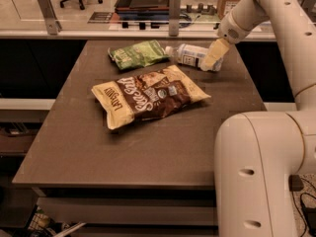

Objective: Knock blue plastic bottle over

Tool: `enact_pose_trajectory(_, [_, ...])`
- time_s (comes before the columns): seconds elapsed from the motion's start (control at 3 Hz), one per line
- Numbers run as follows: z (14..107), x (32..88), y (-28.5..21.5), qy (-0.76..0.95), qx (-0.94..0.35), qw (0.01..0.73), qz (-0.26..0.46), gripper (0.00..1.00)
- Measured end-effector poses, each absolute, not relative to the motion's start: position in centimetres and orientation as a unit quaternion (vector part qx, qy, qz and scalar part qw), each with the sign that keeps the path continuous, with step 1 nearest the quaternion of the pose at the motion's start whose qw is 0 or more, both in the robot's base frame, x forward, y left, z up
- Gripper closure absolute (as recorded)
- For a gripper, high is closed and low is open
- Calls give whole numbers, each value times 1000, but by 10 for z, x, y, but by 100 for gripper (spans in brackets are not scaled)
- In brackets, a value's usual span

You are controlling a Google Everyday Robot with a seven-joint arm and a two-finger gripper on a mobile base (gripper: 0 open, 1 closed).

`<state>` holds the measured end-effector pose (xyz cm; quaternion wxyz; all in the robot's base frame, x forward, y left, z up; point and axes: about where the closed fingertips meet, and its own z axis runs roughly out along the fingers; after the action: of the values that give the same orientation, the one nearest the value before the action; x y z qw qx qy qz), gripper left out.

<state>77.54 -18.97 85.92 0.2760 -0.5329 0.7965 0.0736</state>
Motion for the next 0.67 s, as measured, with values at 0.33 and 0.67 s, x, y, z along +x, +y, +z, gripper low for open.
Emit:
enact_pose_trajectory(0.33, [878,769,-221,813,-508,283,47,0])
enact_pose_trajectory(0.67, [899,759,-253,828,-478,292,20,0])
